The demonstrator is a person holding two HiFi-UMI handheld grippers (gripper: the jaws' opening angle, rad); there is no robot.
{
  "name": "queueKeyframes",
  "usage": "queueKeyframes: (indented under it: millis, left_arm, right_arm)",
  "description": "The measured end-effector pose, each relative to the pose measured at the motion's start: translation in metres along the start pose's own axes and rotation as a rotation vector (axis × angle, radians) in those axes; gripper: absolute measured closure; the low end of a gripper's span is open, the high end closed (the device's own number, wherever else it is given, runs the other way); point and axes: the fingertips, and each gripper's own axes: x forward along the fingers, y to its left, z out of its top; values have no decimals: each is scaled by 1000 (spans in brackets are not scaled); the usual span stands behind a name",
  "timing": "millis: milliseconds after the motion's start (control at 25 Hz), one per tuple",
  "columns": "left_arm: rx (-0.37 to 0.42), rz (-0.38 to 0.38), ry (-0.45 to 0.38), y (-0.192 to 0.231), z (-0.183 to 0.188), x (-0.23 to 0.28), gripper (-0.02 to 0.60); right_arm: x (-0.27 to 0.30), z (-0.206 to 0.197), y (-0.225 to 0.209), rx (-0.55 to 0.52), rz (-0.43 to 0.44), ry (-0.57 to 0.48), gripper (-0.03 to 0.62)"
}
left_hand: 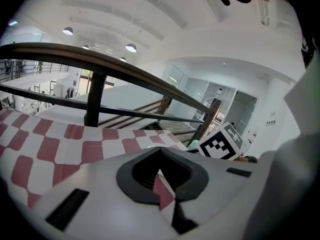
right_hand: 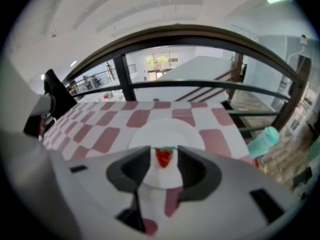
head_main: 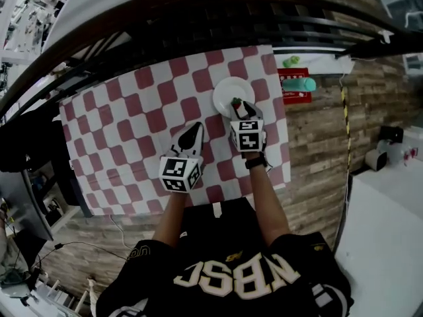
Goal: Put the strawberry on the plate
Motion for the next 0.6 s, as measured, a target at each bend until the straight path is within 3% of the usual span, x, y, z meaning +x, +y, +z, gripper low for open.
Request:
queueKeyframes:
  millis: [160,400,600]
  left_arm:
    - [0,2,-25,-15,9,-20,572]
    - [30,4,-108,-34,36,-34,572]
    - [40,8,-145,-57,43,-59,572]
  right_arm:
    - [-32,-5,3,7,-2,-8,436]
    - [-71,30,4,-11,12,-125,436]
    - [-127,43,26,-13,91,-224,437]
